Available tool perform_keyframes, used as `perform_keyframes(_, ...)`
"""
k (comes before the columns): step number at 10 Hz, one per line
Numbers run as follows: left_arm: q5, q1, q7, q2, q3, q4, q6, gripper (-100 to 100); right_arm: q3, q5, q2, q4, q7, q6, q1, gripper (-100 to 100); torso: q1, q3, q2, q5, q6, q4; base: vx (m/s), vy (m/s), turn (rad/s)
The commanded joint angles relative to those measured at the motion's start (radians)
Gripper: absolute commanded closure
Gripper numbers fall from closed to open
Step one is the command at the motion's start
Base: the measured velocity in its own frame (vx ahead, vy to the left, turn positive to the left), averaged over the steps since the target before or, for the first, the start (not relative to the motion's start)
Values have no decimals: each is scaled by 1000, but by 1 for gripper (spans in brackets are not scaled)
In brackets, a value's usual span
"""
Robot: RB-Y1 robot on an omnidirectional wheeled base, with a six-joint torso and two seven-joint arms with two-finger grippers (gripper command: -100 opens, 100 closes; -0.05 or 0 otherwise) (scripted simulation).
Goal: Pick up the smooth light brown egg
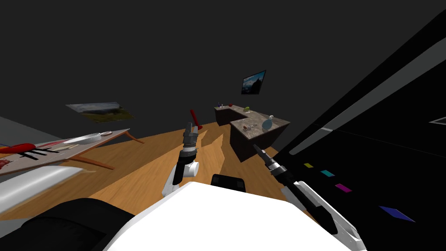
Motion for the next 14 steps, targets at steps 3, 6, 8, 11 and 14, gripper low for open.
perform_keyframes(3, 0, 0, 0, 0, 0, 0, 0, 0, 37, 38, -101, 70, 10, 3, -12, -100, 1, 0, -1, 0, 0, 0, -45, 62, 50)
perform_keyframes(6, 0, 0, 0, 0, 0, 0, 0, 0, 54, 55, -173, 104, 15, 6, -19, -100, 0, -2, -3, 0, 0, -1, -13, 49, 38)
perform_keyframes(8, 0, 0, 0, 0, 0, 0, 0, 0, 70, 70, -226, 137, 21, 7, -27, -100, 0, -2, -4, 0, 0, -1, -1, 42, 43)
perform_keyframes(11, 0, 0, 0, 0, 0, 0, 0, 0, 101, 98, -317, 204, 36, 9, -42, -100, -1, -3, -5, 0, 0, -1, 24, 37, 41)
perform_keyframes(14, 0, 0, 0, 0, 0, 0, 0, 0, 115, 110, -382, 237, 44, 9, -49, -100, -1, -4, -7, 0, 0, -2, 46, 32, 35)
